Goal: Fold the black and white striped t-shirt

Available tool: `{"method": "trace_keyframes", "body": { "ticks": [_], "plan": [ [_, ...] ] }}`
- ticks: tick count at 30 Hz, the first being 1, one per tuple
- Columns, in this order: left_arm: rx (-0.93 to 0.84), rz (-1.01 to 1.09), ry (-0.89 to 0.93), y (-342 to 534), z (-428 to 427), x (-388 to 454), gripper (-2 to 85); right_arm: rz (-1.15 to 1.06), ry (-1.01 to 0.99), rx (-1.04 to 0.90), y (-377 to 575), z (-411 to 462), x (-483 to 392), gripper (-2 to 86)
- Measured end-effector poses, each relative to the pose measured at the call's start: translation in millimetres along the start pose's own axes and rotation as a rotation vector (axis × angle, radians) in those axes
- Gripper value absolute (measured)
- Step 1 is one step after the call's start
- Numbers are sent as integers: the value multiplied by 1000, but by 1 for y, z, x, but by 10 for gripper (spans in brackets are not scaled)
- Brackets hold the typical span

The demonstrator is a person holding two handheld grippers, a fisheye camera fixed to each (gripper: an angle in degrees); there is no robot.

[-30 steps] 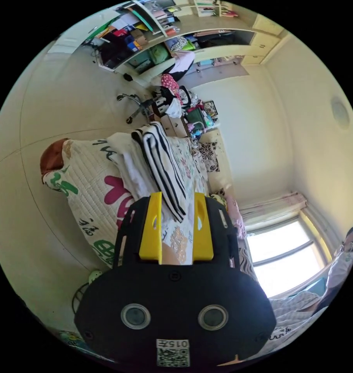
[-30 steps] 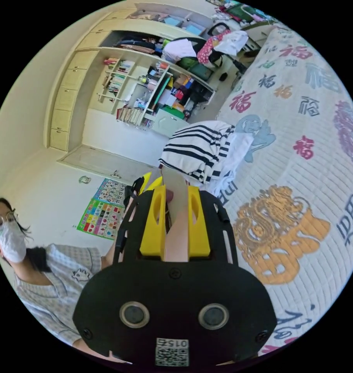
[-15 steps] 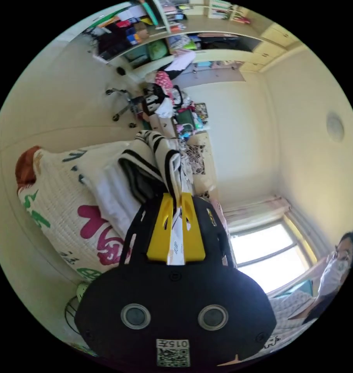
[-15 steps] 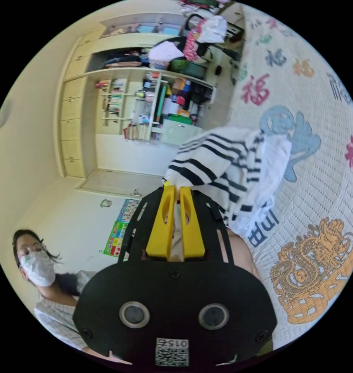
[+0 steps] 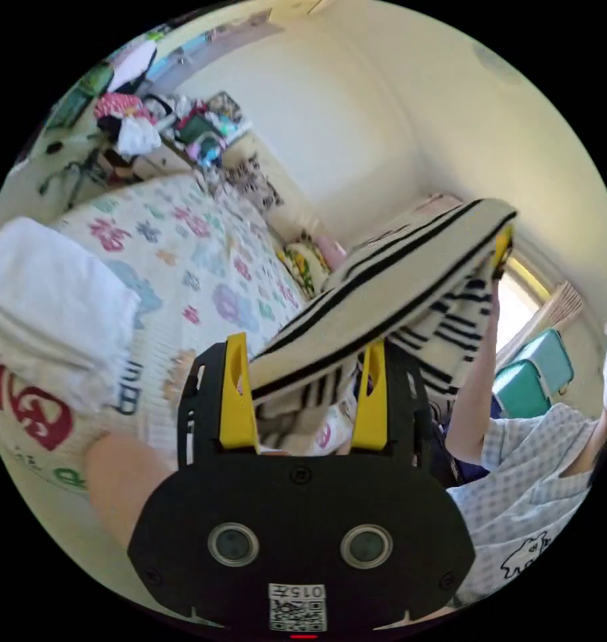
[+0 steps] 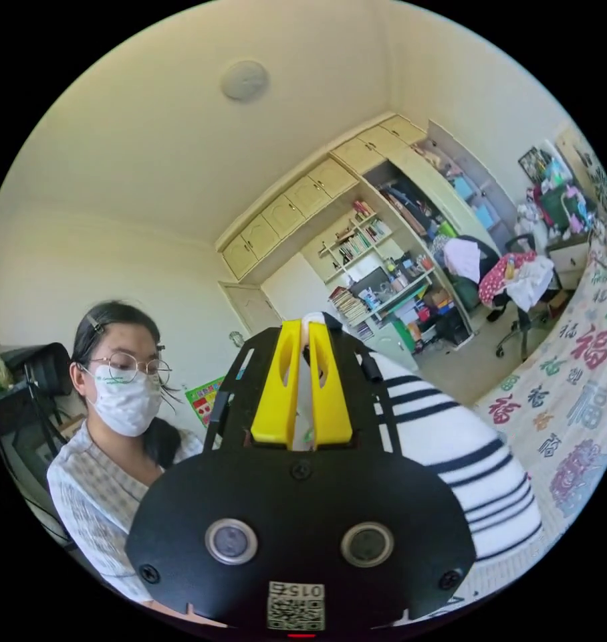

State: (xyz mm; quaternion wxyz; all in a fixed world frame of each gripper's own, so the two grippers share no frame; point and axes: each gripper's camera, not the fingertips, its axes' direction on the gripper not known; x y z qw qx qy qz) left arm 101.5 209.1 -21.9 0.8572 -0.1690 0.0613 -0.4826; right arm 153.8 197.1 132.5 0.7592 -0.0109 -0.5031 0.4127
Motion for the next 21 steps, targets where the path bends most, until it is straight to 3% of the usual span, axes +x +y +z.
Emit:
{"method": "trace_keyframes", "body": {
  "ticks": [4,8,16,21],
  "plan": [
    [-56,161,-118,-12,44,50,130,-70,167,-28,22,-41,-60,5],
    [-103,348,-159,-39,46,117,12,-109,259,68,42,-100,-117,5],
    [-186,642,-245,-122,-45,234,-5,-63,591,94,85,-200,-207,5],
    [-338,788,-345,-175,-61,303,-5,20,629,62,115,-230,-209,6]
  ]
}}
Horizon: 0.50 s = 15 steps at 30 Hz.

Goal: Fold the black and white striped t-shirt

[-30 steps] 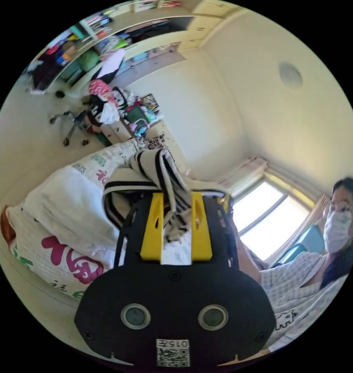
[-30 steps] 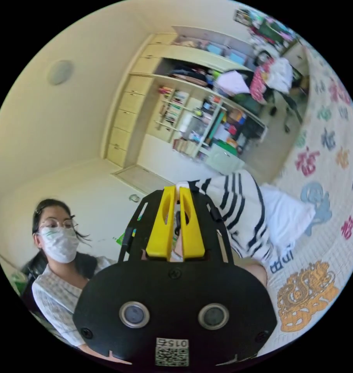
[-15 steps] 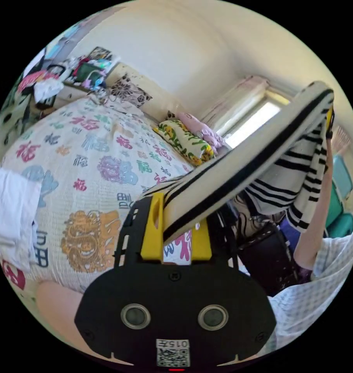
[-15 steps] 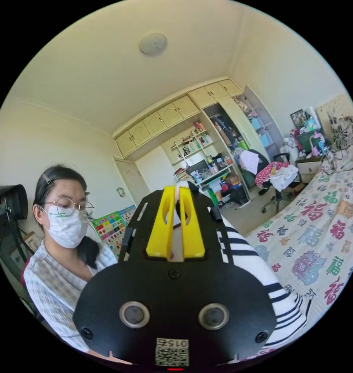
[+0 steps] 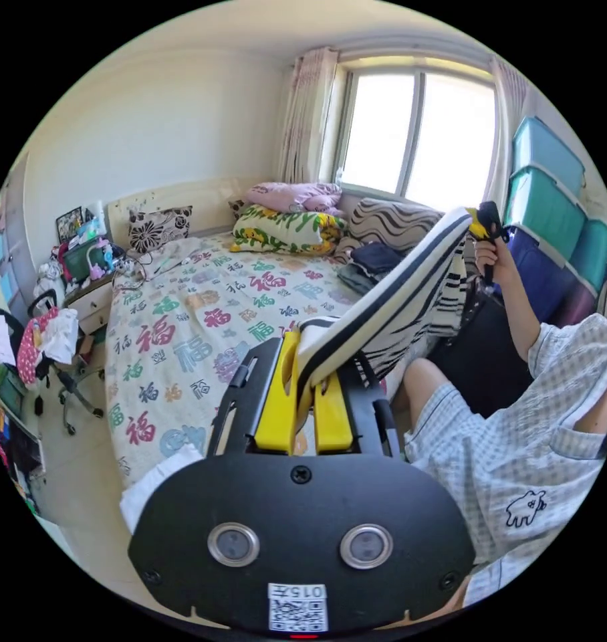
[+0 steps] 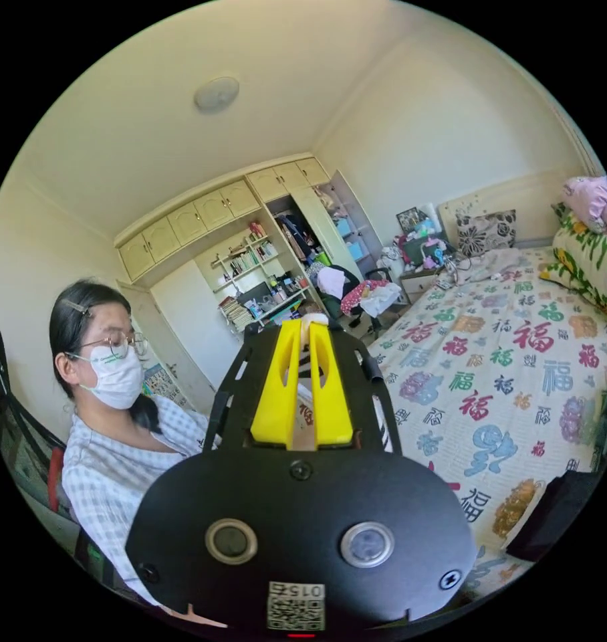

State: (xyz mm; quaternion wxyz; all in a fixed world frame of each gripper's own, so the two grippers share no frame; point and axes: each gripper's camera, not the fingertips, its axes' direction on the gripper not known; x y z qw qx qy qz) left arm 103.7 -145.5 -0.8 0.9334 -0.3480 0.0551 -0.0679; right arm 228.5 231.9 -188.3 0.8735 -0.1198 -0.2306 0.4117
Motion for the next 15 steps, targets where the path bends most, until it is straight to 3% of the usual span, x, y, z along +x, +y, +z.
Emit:
{"method": "trace_keyframes", "body": {
  "ticks": [8,15],
  "plan": [
    [-189,44,-173,-82,13,6,-5,258,-26,32,27,3,93,6],
    [-235,177,-223,-126,-20,49,-6,247,-80,-3,38,-4,90,7]
  ]
}}
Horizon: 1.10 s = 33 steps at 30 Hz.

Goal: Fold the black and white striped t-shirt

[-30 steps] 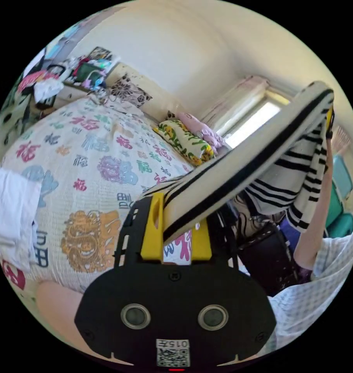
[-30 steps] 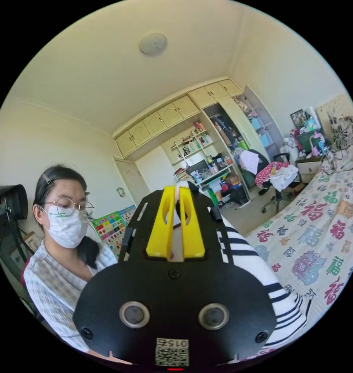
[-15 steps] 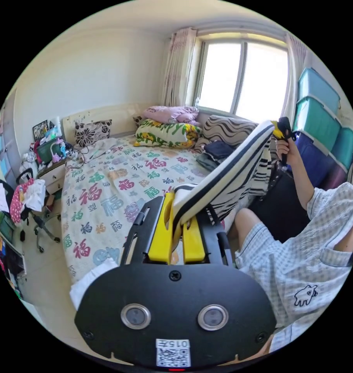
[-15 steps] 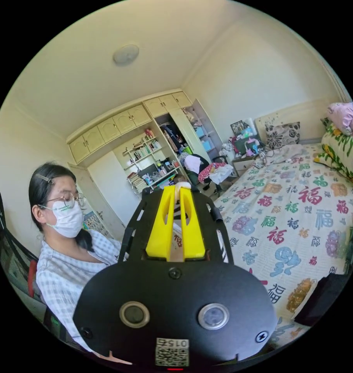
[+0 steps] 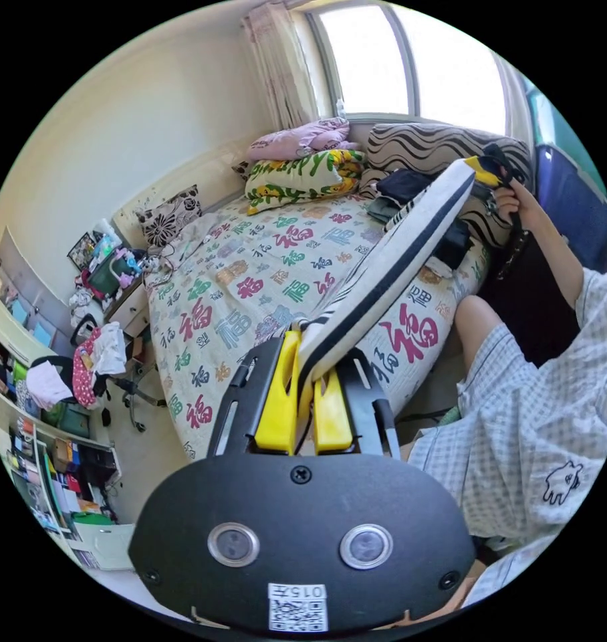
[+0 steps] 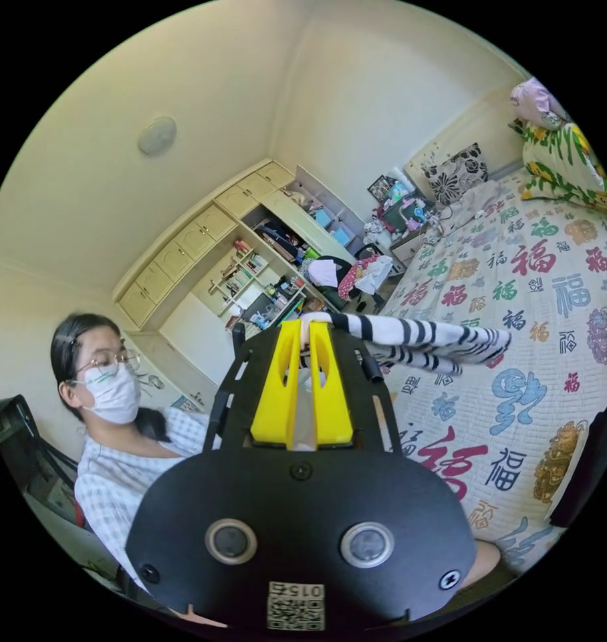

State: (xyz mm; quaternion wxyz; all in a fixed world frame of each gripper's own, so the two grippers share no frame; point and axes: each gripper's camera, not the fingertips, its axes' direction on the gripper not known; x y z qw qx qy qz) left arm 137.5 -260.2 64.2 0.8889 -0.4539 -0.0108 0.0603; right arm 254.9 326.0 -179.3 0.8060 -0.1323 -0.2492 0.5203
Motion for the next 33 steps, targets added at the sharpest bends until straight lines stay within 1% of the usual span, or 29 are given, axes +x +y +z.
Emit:
{"method": "trace_keyframes", "body": {
  "ticks": [4,7,9,10,11,12,13,15,16,17,18,19,20,21,22,23,24,26,27,29,32,33],
  "plan": [
    [-40,101,24,-38,-22,3,-5,-7,-14,-2,8,-7,-11,8],
    [-125,154,115,-80,-12,-9,-4,25,39,-16,-1,-8,-4,10],
    [-230,160,251,-114,25,-24,-3,80,100,-31,-8,-4,12,12],
    [-258,156,279,-122,39,-28,-2,127,129,-47,-13,1,29,14],
    [-317,153,328,-137,71,-34,-1,186,161,-62,-17,7,51,16],
    [-380,133,354,-151,109,-39,0,219,181,-69,-18,11,64,18],
    [-415,106,364,-156,130,-42,1,290,231,-87,-20,22,93,22],
    [-600,-24,342,-166,212,-52,8,400,324,-124,-20,41,142,33],
    [-647,-40,318,-165,226,-53,10,466,389,-161,-16,54,173,44],
    [-713,-47,240,-164,243,-52,13,535,479,-216,-11,66,196,52],
    [-726,-41,147,-162,245,-50,14,544,509,-237,-8,71,201,54],
    [-716,-33,101,-162,242,-49,14,493,495,-267,-6,80,200,58],
    [-693,-5,10,-160,232,-45,15,401,452,-314,-4,89,191,59],
    [-658,8,-73,-156,218,-41,16,358,449,-346,-1,93,184,59],
    [-629,9,-92,-153,210,-38,17,252,450,-425,5,103,169,59],
    [-555,28,-44,-149,193,-28,18,151,447,-514,16,115,153,59],
    [-465,82,104,-146,177,-11,19,102,447,-558,22,121,145,58],
    [-348,142,285,-142,161,16,21,-74,461,-745,51,154,117,57],
    [-319,175,315,-140,159,36,21,-110,476,-794,59,163,113,57],
    [-331,222,318,-141,165,66,24,-178,536,-975,85,204,105,62],
    [-375,287,280,-146,178,104,32,-250,533,-1116,108,244,101,77],
    [-382,295,282,-149,182,112,37,-269,545,-1131,111,250,100,79]
  ]
}}
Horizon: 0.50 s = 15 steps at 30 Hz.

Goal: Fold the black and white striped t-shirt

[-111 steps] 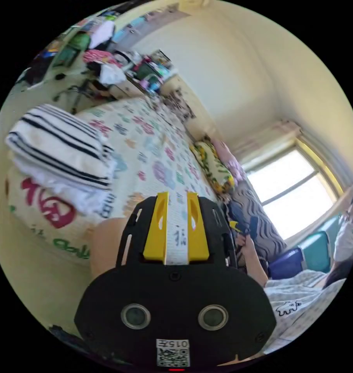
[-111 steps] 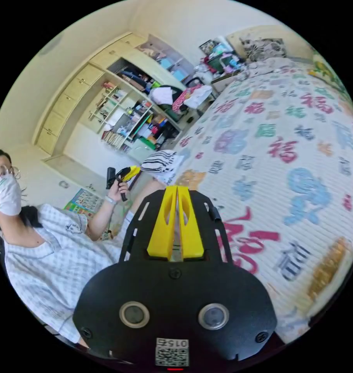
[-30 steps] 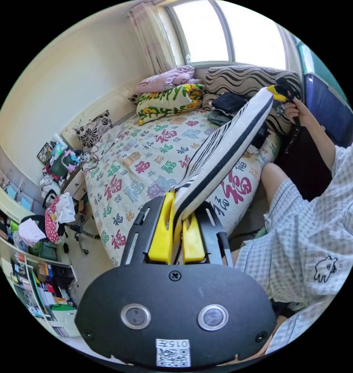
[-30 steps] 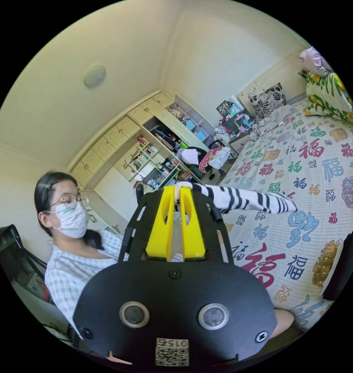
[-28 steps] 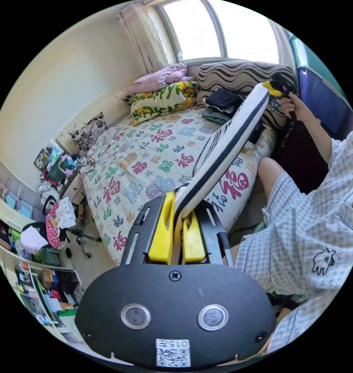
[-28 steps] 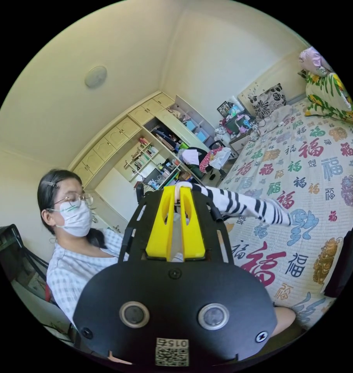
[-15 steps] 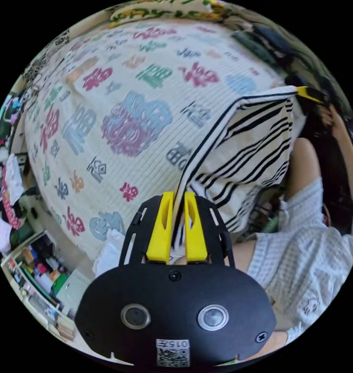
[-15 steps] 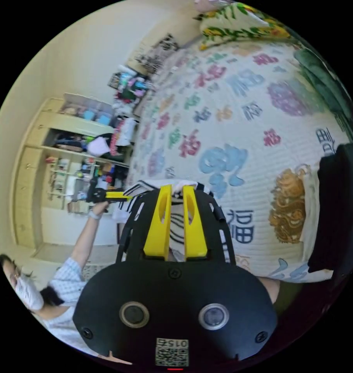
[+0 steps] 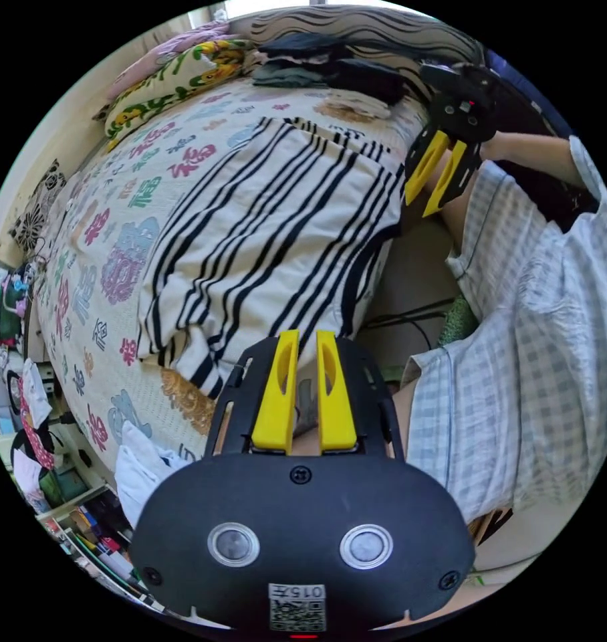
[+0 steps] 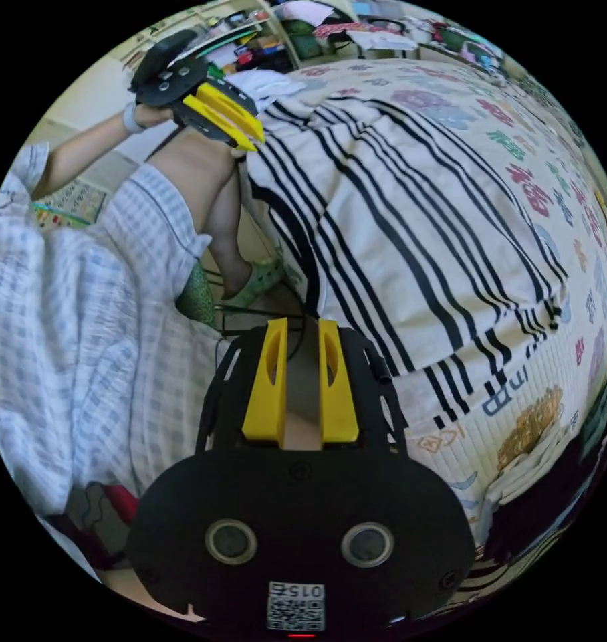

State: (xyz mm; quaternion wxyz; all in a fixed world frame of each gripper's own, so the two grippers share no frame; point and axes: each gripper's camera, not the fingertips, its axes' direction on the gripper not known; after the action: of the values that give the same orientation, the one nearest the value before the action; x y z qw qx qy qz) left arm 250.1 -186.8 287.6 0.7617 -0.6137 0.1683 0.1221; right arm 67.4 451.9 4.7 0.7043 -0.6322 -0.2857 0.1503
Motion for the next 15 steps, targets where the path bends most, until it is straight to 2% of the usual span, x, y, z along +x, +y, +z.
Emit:
{"method": "trace_keyframes", "body": {
  "ticks": [7,10,15],
  "plan": [
    [-54,-23,15,-27,21,4,68,-43,207,-123,-32,28,-17,83],
    [-78,-49,63,-37,29,1,79,-40,299,-145,-39,33,-20,57],
    [-125,-9,-27,-52,34,4,51,15,201,-151,-38,19,-14,26]
  ]
}}
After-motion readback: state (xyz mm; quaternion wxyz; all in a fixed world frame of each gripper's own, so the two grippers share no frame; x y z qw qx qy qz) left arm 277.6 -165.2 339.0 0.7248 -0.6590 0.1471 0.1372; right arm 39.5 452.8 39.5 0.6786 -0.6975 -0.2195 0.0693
